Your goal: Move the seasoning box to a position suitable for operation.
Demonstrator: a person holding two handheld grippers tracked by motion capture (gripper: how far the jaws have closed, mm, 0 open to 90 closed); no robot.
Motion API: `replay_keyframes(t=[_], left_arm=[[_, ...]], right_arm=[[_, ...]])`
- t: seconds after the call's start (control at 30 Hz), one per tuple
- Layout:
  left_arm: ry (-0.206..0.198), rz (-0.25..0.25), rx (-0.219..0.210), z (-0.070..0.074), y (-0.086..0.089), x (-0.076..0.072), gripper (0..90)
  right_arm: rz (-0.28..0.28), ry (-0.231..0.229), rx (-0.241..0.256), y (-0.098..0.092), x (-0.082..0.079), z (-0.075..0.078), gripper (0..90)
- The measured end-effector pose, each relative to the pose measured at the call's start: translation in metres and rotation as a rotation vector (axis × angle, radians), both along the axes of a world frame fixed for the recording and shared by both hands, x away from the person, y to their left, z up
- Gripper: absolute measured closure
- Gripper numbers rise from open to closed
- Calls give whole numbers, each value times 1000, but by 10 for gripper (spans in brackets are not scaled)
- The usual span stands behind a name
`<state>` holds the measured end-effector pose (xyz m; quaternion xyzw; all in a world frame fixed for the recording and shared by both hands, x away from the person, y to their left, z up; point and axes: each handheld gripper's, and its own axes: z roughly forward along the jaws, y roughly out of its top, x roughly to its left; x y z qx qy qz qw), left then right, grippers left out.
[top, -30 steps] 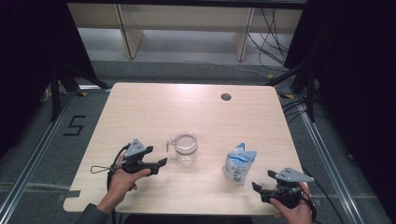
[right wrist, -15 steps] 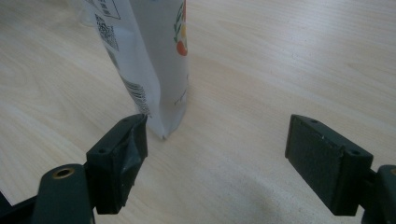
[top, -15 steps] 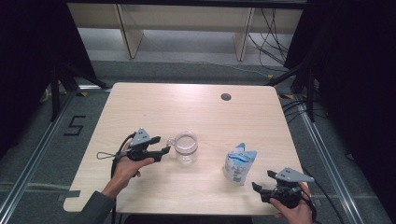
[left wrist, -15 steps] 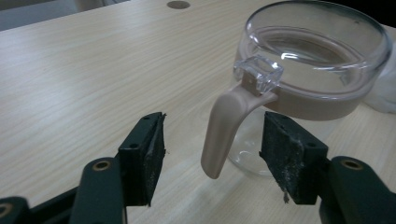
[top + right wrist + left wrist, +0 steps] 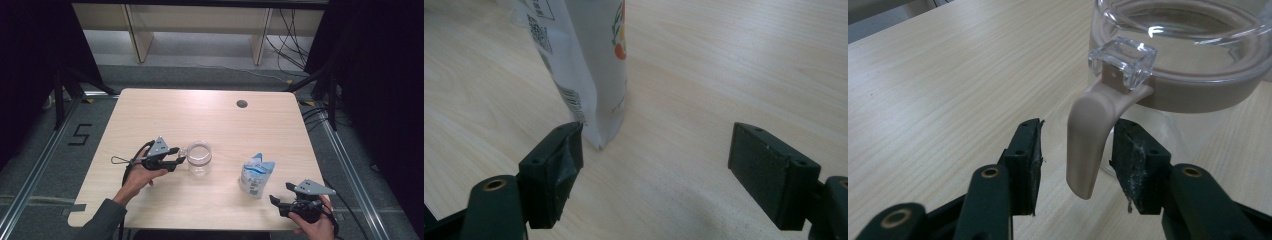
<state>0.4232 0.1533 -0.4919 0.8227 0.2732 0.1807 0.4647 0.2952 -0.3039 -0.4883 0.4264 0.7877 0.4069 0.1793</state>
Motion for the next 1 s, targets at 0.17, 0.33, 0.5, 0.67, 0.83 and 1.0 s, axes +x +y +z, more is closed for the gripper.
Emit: replay_keyframes(t=[0.17,0.33,0.5,0.67,0.83,1.0], left_arm=[[-7,-17,-16,-2,-1,3,584],[-15,-61,-15,-2,0,3,684],[-27,-68,-3,0,2,0,746],[-24,-63,-6,1,1,-6,746],[-10,-42,-15,0,1,-16,745],[-5,-47,-19,0,1,-25,744]], right_arm=[[-7,-3,-5,0,0,0,235],[-1,3,-2,1,0,0,237],[-5,2,3,0,0,0,241],[-1,5,10,0,0,1,241],[-5,1,4,0,0,1,241],[-15,28,15,1,-2,1,241]])
